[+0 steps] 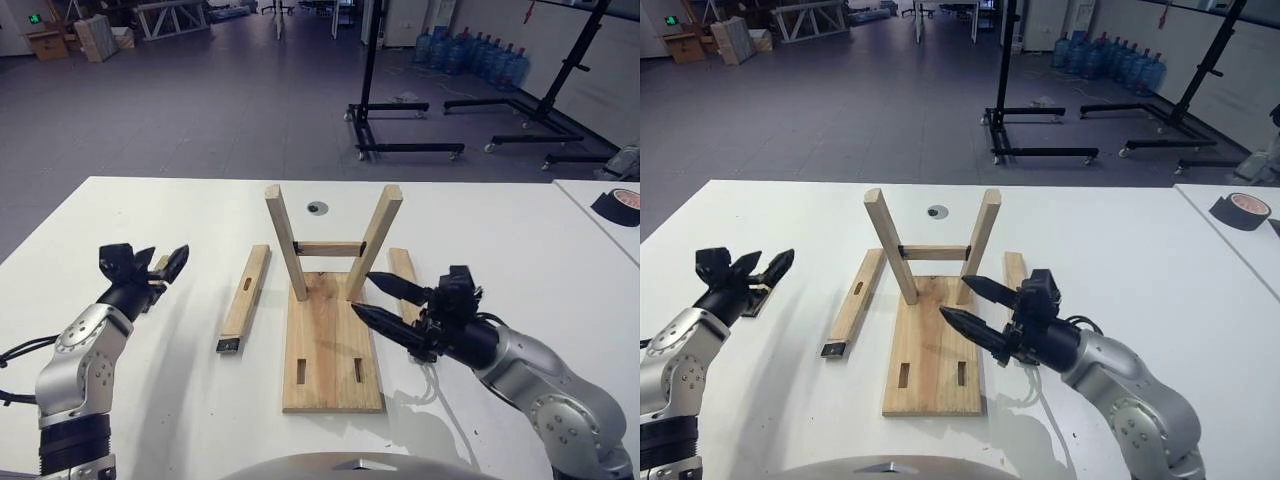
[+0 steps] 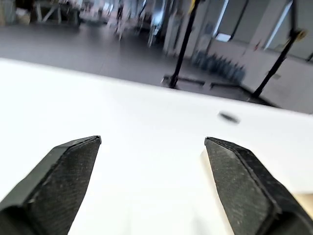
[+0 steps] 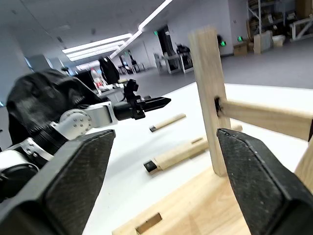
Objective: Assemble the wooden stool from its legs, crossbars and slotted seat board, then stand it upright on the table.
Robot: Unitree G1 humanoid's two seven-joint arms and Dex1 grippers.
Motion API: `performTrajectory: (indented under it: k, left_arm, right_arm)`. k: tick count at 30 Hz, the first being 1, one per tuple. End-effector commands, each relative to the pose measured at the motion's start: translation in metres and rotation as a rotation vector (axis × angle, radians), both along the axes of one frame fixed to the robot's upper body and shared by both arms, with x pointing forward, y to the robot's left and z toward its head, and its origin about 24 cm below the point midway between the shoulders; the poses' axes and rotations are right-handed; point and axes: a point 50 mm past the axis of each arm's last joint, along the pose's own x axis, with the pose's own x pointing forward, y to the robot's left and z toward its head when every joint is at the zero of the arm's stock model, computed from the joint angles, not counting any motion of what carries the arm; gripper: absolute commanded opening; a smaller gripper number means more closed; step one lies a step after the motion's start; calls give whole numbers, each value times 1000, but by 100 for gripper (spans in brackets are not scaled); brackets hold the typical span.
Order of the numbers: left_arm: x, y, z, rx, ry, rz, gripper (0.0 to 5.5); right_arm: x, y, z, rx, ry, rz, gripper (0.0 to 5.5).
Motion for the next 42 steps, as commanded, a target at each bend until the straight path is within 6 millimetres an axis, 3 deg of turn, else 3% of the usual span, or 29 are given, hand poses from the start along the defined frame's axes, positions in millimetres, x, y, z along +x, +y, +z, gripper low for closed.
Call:
performTrajectory:
  k: [1,6,10,16,28,31,35,38,40,42]
  left_arm:
    - [-1,18,-19,83,90,28,388]
    - [-5,42,-31,160,153,124,388]
    - [-8,47,-42,176,192,140,388]
    - [-23,52,-75,245,381,142,388]
    - [-26,46,-88,210,433,132,206]
    - [-22,44,-85,224,386,137,165]
    - [-15,35,-81,104,316,206,128]
    - [-3,13,-60,127,125,186,128]
    - [5,-10,-5,-14,-248,131,128]
    - [3,-31,45,-74,-501,18,128]
  right_arm:
    - [3,8,-12,-37,11,-4,382]
    - [1,11,-20,-68,24,-11,382]
    - [0,11,-23,-74,34,2,382]
    - [5,10,-22,-81,31,7,382]
    - [8,10,-19,-85,42,2,382]
    - [8,11,-19,-76,54,14,382]
    - [10,10,-19,-58,83,-13,382]
    - [15,9,-17,-47,91,-53,382]
    - [20,7,-13,-22,106,-78,382]
    - [25,6,-5,51,131,-87,382]
